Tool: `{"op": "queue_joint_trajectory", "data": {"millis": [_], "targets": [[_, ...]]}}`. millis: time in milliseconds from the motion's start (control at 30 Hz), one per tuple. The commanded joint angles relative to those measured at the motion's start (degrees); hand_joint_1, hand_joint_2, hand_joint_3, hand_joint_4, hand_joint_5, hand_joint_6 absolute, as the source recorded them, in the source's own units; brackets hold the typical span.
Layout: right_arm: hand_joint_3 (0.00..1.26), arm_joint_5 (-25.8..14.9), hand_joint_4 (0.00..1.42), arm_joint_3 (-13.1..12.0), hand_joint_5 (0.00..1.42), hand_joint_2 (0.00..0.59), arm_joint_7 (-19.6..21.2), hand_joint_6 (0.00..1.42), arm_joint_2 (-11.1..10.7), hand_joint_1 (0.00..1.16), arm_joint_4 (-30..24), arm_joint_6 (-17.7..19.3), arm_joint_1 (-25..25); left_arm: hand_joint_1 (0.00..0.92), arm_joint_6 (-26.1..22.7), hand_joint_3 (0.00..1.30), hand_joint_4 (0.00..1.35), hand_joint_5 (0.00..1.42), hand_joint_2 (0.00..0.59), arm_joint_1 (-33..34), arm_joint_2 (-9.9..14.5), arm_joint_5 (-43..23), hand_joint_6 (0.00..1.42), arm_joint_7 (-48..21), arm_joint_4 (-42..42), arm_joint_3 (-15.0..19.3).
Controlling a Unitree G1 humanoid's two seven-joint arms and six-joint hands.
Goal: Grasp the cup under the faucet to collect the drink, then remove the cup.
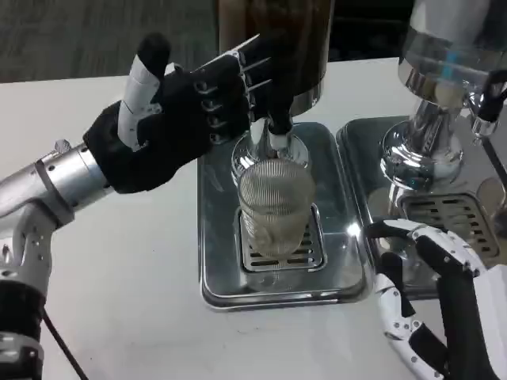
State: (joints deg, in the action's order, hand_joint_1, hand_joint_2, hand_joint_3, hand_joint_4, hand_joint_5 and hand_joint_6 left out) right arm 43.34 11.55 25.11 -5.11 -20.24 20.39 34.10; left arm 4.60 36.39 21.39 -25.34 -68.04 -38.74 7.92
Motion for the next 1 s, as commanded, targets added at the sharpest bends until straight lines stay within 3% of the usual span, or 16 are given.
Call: {"op": "queue_joint_trajectory", "data": {"millis": [33, 467, 1000], "targets": [[0.49, -0.4, 0.38, -0.1, 0.33, 0.573, 0.3, 0.22, 0.1, 0.42, 0.2, -0.5, 0.4, 0.0, 1.7, 0.0, 0.0, 0.02, 0.014, 0.3, -0.6, 1.9, 0.0, 0.2, -1.2, -0.3], [0.5, -1.0, 0.39, 0.2, 0.34, 0.573, 0.4, 0.22, 0.5, 0.42, 0.6, -0.5, 0.4, 0.0, 10.2, 0.0, 0.0, 0.01, 0.012, 1.2, -0.9, 7.4, 0.0, 2.1, -2.1, -2.9], [0.52, -1.3, 0.4, 0.3, 0.37, 0.573, 0.3, 0.22, 0.7, 0.41, 0.7, -0.5, 0.7, 0.0, 20.1, 0.0, 0.0, 0.01, 0.012, 0.9, 0.6, 13.2, 0.0, 4.5, -2.7, -6.5]]}}
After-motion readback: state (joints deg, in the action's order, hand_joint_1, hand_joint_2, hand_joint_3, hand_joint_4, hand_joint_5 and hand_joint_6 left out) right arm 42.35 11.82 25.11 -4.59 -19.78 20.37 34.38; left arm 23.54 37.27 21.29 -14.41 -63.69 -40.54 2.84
